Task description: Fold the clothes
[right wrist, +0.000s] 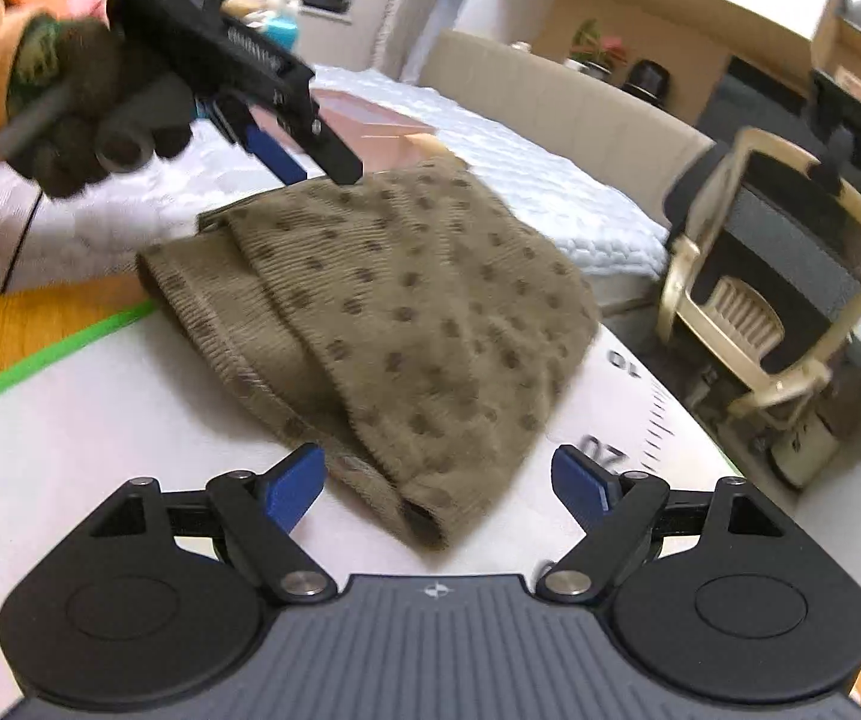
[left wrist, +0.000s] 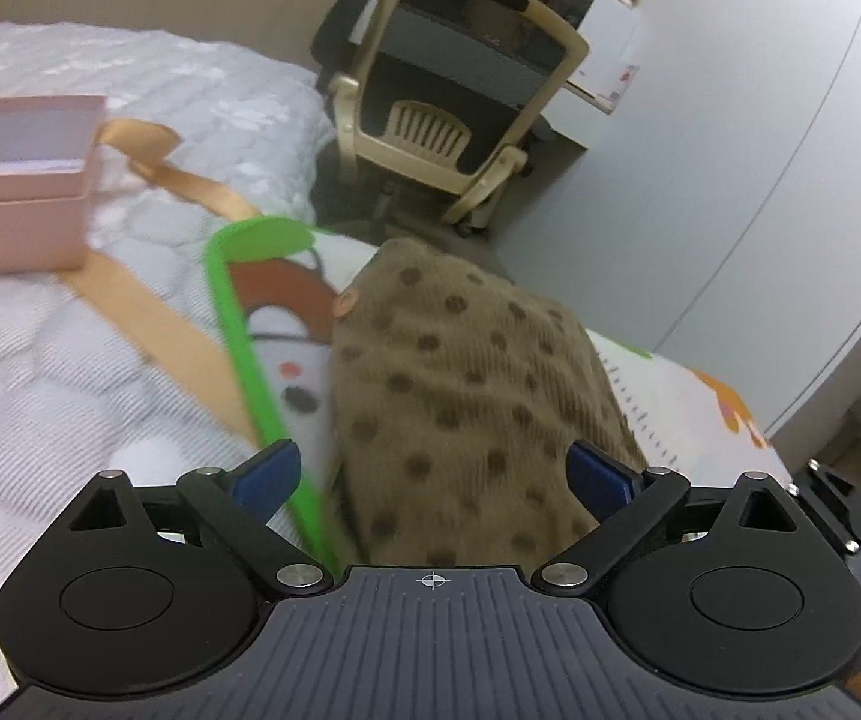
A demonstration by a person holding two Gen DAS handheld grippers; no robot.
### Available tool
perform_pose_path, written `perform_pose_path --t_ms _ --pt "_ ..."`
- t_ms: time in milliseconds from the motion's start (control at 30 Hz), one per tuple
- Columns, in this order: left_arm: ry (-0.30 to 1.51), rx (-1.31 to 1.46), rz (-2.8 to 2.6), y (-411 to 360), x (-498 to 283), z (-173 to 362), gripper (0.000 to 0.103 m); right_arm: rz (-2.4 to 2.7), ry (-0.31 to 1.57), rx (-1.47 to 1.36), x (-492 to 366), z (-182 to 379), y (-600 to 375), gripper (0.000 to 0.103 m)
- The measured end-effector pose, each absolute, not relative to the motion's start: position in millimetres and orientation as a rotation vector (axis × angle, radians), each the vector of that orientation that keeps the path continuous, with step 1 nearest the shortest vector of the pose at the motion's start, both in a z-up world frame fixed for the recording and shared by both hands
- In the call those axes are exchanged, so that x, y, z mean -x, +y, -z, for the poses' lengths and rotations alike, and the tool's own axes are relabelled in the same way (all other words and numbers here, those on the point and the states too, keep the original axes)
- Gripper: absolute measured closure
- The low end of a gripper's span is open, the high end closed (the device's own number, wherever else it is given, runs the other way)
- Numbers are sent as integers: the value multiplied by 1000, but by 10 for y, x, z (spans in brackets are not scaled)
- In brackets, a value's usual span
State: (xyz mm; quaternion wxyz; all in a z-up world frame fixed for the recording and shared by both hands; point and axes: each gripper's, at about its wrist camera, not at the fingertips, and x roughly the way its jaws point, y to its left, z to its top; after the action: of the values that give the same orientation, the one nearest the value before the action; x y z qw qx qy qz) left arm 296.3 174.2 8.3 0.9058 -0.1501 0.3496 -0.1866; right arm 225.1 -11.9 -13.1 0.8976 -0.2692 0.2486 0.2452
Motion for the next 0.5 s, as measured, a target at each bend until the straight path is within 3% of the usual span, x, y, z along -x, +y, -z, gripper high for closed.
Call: perform_pose_path --t_ms 300,400,500 --pt "723 157 374 1544 -2668 -82 4 -285 392 668 -2485 122 -18 20" --pt "698 82 353 1500 -2565 -117 4 -223 431 728 -2465 138 -253 20" --pt "667 114 417 1499 -2464 -174 4 -334 552 559 -2440 -46 -528 19"
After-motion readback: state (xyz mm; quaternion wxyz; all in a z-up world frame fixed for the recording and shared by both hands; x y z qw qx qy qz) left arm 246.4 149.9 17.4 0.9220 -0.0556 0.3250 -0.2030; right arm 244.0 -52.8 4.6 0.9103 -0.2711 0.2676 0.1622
